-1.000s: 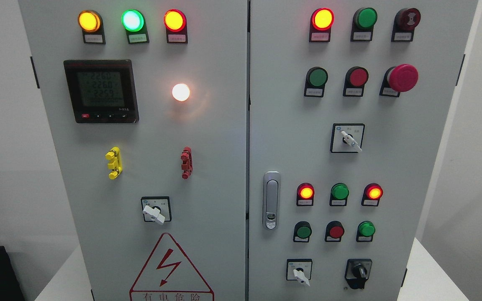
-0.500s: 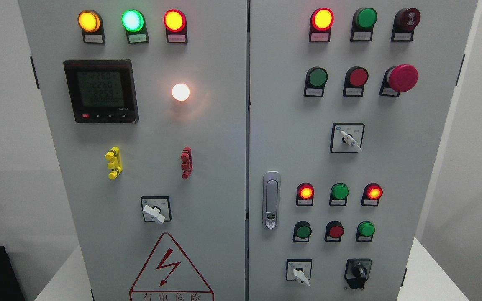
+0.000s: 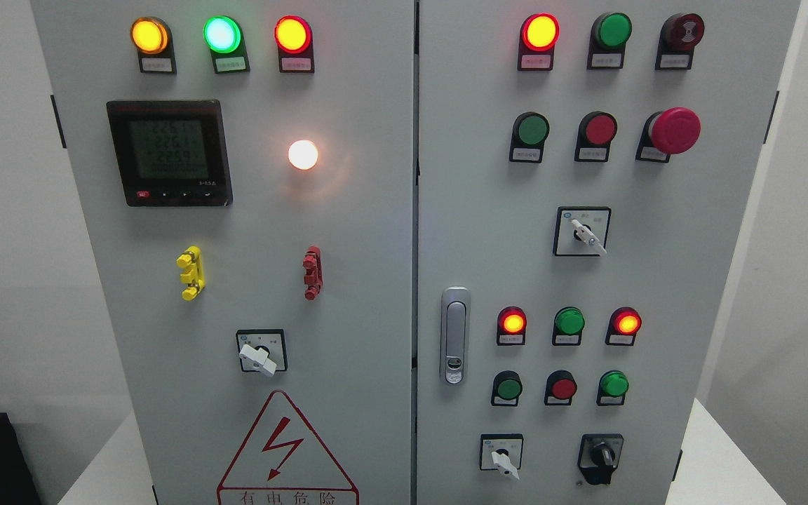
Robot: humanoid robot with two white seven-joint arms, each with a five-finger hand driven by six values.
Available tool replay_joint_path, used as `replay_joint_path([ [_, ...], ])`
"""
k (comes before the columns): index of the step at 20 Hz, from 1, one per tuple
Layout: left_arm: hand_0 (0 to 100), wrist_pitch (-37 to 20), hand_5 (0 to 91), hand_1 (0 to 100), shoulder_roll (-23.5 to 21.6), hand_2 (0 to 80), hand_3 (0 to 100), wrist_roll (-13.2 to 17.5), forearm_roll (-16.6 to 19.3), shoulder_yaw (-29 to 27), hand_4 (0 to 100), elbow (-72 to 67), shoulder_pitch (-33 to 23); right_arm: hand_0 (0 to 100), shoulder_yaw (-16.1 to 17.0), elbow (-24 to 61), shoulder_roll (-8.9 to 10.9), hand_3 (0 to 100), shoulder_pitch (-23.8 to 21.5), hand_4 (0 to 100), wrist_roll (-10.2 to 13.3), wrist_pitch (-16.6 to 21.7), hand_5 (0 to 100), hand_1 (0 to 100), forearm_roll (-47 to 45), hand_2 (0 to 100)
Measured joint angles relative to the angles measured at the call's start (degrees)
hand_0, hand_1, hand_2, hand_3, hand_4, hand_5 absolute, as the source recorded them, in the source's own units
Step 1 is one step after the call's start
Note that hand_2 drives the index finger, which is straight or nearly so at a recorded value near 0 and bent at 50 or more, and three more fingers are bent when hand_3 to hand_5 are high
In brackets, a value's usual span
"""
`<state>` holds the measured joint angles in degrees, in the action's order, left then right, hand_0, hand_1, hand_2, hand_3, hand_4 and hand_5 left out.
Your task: Trip black knob to open circuit
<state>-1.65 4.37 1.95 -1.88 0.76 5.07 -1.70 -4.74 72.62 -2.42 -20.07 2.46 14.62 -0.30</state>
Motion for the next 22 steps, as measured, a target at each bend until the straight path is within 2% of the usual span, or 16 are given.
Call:
replay_joint_path([
  [2,12,0.0,0.0,39,0.0,0.0,0,0.0,0.0,0.0,0,0.0,0.0,31,0.1,1.6,0.00,77,0.0,57,0.6,0.2,39,61,0.0,0],
  [4,12,0.0,0.0,39,0.0,0.0,0,0.0,0.0,0.0,0,0.0,0.0,32,0.1,3.3,0.00,79,0.0,60,1.2,0.2,41,63,-0.2,0],
  [7,12,0.0,0.0,39,0.0,0.0,0,0.0,0.0,0.0,0,0.0,0.0,27,0.2,6.6,-0.01,85,-0.1,70,2.9,0.6,51,67,-2.8,0],
  [10,12,0.0,0.0,39,0.0,0.0,0,0.0,0.0,0.0,0,0.0,0.0,46,0.2,10.1,-0.01,87,-0.3,73,3.6,0.7,55,73,-3.5,0],
  [14,12,0.0,0.0,39,0.0,0.0,0,0.0,0.0,0.0,0,0.0,0.0,60,0.2,14.0,-0.01,88,-0.3,76,3.7,0.7,61,78,-3.6,0],
  [20,12,0.0,0.0,39,0.0,0.0,0,0.0,0.0,0.0,0,0.0,0.0,69,0.3,16.9,-0.14,92,-0.2,81,3.9,0.8,70,80,-3.6,0],
  [22,12,0.0,0.0,39,0.0,0.0,0,0.0,0.0,0.0,0,0.0,0.0,71,0.3,17.9,-0.60,95,0.3,84,4.8,0.8,75,79,-3.6,0],
])
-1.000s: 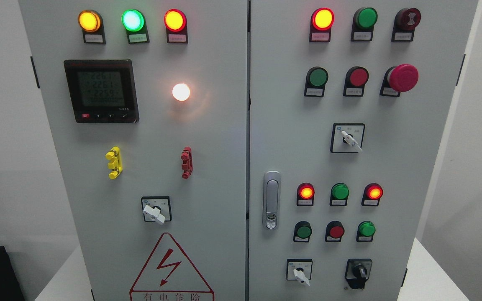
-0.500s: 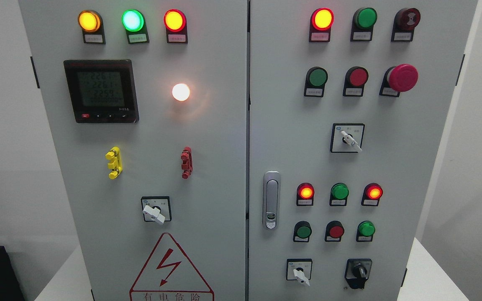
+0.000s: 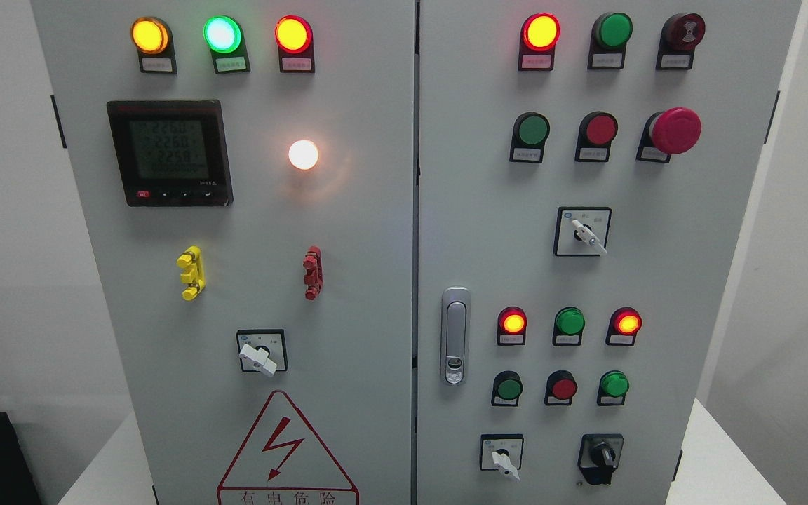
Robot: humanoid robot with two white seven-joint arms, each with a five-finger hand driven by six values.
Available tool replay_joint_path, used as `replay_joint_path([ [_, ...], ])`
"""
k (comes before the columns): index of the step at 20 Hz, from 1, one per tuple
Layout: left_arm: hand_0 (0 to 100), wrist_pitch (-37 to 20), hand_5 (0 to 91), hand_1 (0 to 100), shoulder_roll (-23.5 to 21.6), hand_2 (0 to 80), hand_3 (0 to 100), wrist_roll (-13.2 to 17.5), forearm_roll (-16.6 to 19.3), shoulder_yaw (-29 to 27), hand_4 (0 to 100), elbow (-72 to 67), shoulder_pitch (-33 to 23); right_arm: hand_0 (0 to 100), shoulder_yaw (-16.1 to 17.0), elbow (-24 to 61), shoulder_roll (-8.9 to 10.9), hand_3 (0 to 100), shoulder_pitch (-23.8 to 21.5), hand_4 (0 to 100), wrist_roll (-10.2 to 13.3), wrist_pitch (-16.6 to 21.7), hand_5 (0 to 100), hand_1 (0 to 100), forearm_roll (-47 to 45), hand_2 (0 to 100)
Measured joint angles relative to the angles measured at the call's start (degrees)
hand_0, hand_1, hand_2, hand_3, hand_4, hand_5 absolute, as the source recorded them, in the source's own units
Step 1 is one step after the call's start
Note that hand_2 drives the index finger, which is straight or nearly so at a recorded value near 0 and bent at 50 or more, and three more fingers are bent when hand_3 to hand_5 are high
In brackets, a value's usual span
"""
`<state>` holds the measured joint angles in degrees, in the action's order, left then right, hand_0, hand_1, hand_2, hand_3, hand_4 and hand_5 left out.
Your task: Trip black knob to open circuit
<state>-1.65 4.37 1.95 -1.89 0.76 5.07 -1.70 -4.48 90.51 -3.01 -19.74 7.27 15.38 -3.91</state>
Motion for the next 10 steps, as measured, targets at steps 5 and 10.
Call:
replay_joint_path([
  [5,12,0.0,0.0,39,0.0,0.0,0,0.0,0.0,0.0,0,0.0,0.0,64,0.0,1.3,-0.07,100,2.7,90,1.6,0.0,84,74,0.0,0],
  [10,12,0.0,0.0,39,0.0,0.0,0,0.0,0.0,0.0,0,0.0,0.0,63,1.4,1.7,-0.08,100,5.3,93,1.9,-0.3,87,74,0.0,0],
])
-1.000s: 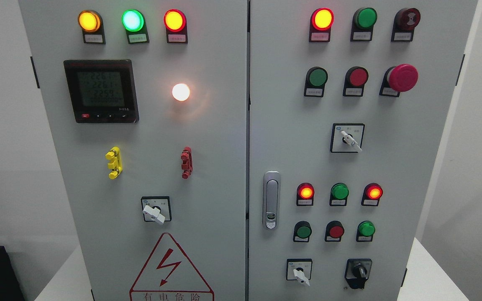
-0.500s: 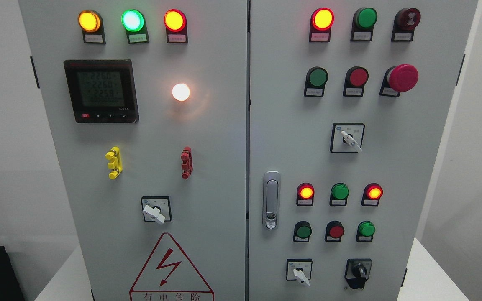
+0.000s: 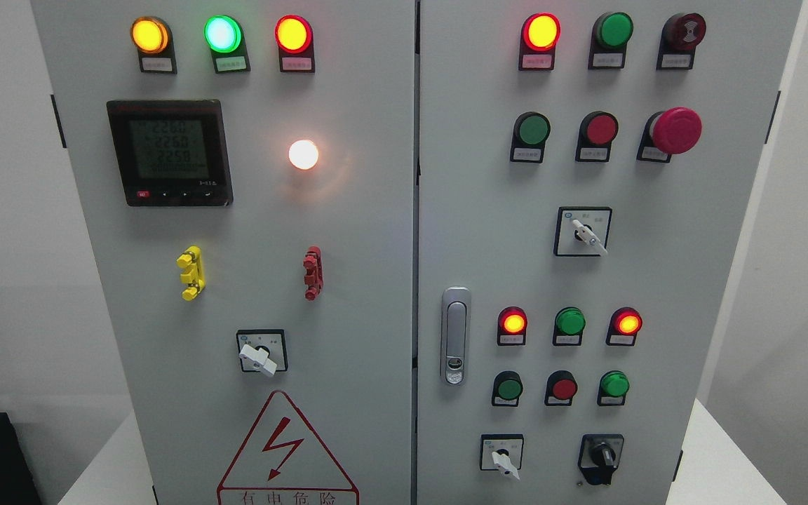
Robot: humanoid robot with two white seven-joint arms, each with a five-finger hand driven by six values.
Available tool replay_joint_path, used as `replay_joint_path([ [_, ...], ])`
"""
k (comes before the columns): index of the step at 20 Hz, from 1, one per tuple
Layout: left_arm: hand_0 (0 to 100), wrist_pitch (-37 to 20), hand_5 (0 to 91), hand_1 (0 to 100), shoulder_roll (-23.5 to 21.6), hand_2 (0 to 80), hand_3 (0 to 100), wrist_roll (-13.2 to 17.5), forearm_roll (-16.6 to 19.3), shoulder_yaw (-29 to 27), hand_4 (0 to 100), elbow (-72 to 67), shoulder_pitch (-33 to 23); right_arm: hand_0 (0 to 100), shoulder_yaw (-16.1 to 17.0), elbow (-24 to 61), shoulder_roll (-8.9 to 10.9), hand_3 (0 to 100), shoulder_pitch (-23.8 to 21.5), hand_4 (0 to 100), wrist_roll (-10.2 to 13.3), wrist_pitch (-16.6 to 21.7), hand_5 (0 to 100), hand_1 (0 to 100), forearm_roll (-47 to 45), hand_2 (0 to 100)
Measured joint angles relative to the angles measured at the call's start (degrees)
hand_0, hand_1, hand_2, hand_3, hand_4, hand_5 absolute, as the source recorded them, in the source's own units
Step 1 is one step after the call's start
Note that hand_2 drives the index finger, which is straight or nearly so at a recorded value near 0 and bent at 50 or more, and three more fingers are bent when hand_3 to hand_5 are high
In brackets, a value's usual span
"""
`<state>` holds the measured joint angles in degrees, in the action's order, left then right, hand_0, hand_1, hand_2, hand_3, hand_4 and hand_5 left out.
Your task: Trip black knob to open circuit
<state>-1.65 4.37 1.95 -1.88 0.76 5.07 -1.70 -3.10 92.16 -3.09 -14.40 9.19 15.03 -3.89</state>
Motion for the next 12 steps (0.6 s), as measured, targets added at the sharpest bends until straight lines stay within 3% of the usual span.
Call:
replay_joint_path([
  [12,12,0.0,0.0,39,0.0,0.0,0,0.0,0.0,0.0,0,0.0,0.0,65,1.4,5.2,0.00,100,5.0,94,0.0,-4.8,89,76,0.0,0],
])
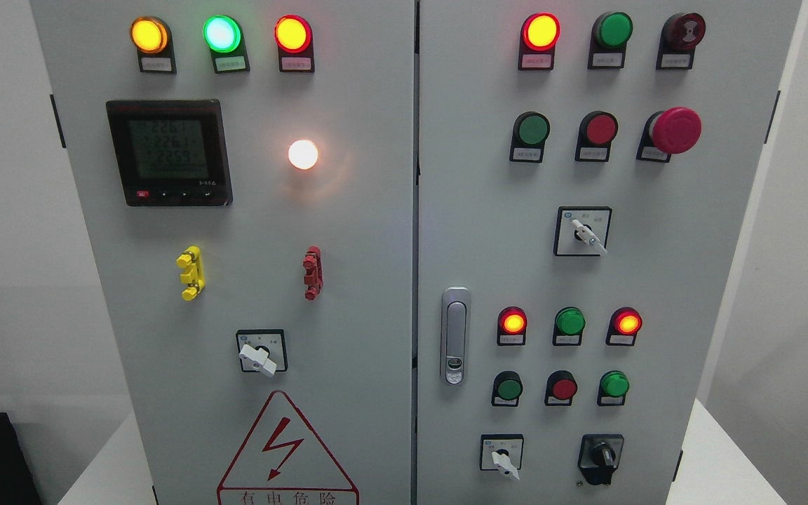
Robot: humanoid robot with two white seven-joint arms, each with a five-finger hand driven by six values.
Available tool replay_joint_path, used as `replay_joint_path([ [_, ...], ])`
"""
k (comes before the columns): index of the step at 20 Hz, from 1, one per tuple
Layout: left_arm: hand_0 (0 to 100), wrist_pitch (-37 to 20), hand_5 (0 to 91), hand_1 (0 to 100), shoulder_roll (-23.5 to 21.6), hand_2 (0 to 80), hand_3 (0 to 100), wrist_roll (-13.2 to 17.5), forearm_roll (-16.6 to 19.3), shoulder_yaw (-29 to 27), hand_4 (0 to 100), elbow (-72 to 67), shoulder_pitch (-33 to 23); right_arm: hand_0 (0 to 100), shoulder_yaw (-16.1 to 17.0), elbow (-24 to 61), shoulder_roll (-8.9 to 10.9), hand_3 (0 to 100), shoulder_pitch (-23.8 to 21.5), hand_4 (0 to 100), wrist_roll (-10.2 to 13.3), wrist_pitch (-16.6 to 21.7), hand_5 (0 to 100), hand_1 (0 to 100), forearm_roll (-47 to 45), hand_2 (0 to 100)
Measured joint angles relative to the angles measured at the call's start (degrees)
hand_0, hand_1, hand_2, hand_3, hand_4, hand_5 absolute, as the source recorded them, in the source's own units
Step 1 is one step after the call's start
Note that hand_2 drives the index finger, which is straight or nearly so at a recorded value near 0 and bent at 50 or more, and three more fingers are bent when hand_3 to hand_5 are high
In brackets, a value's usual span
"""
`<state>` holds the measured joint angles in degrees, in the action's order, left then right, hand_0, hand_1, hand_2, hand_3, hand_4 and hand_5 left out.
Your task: Trip black knob to open circuit
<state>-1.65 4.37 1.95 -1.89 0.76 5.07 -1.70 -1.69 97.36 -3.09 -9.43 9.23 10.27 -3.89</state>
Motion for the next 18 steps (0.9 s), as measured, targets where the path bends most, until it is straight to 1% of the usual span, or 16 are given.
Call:
replay_joint_path([
  [4,12,0.0,0.0,39,0.0,0.0,0,0.0,0.0,0.0,0,0.0,0.0,66,0.0,1.2,0.00,100,1.9,95,0.0,-1.2,89,77,0.0,0],
  [7,12,0.0,0.0,39,0.0,0.0,0,0.0,0.0,0.0,0,0.0,0.0,67,0.0,2.4,0.00,100,2.1,95,0.0,-2.2,89,77,0.0,0],
  [18,12,0.0,0.0,39,0.0,0.0,0,0.0,0.0,0.0,0,0.0,0.0,67,0.0,4.0,-0.03,100,2.8,95,0.0,-2.3,89,78,0.0,0],
])
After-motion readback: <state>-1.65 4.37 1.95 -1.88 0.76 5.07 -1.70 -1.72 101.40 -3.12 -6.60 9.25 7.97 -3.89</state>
